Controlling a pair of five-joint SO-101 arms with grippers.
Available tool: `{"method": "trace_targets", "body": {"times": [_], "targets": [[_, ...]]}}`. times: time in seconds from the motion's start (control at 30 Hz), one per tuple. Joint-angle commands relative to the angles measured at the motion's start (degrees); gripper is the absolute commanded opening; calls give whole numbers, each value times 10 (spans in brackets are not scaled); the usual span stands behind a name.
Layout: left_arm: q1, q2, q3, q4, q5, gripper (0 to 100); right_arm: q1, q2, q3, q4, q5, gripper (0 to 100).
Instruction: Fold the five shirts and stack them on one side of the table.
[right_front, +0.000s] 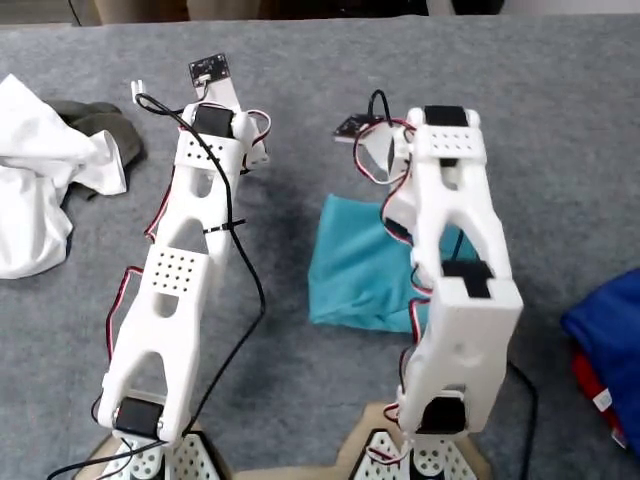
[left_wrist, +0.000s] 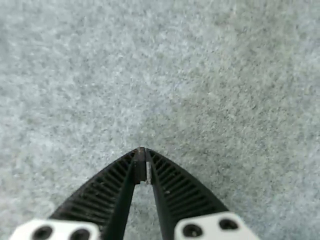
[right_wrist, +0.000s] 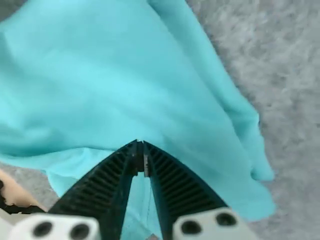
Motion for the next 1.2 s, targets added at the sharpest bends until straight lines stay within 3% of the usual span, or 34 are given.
{"method": "trace_targets", "body": {"times": [0.0,0.57,0.9,1.17], "targets": [[4,-10,-30,-9,-6,21,2,16,-37,20,-8,5],[5,-9,-30,-9,-6,21,87,-8,125,-23,46,5],[5,-9,-30,-10,-6,21,92,-204,294,-25,67,5],[4,-9,-30,-9,-6,21,237,-228,464,-134,117,5]]}}
